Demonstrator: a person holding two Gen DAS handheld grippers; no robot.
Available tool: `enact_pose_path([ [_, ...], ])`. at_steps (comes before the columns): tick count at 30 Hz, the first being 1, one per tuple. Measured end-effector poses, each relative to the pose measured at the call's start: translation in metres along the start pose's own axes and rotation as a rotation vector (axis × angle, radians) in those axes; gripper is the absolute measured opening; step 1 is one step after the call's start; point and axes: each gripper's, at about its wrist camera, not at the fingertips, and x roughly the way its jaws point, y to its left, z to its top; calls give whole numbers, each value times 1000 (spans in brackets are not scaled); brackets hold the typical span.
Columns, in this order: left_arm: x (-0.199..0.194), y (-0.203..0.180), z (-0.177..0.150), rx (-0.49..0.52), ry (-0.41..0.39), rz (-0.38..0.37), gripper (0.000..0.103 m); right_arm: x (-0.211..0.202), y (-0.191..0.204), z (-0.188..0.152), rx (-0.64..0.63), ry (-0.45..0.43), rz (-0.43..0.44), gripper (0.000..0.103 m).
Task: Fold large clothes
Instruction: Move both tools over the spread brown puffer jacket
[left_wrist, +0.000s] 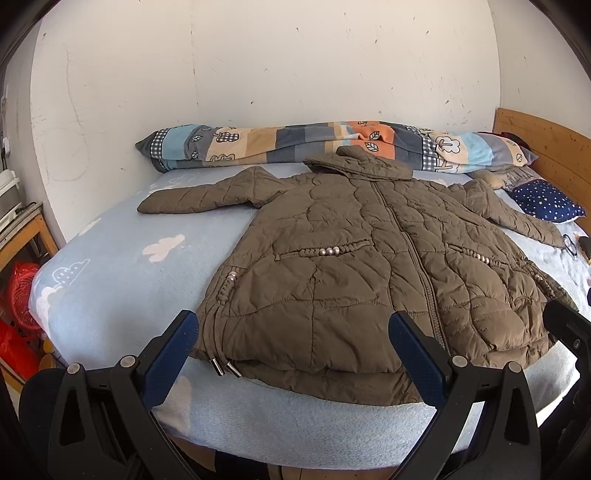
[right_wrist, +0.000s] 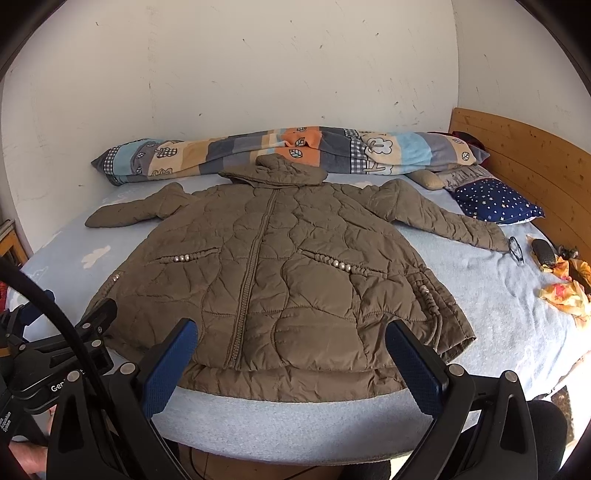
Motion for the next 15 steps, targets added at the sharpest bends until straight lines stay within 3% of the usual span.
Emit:
enact_pose_path([
  [9, 5, 2, 4, -10, 12, -6, 102, 8, -11, 0, 34, 21, -11, 103],
  [15, 19, 4, 28, -37, 36, -40, 102, 19, -38, 11, 101, 38, -34, 103],
])
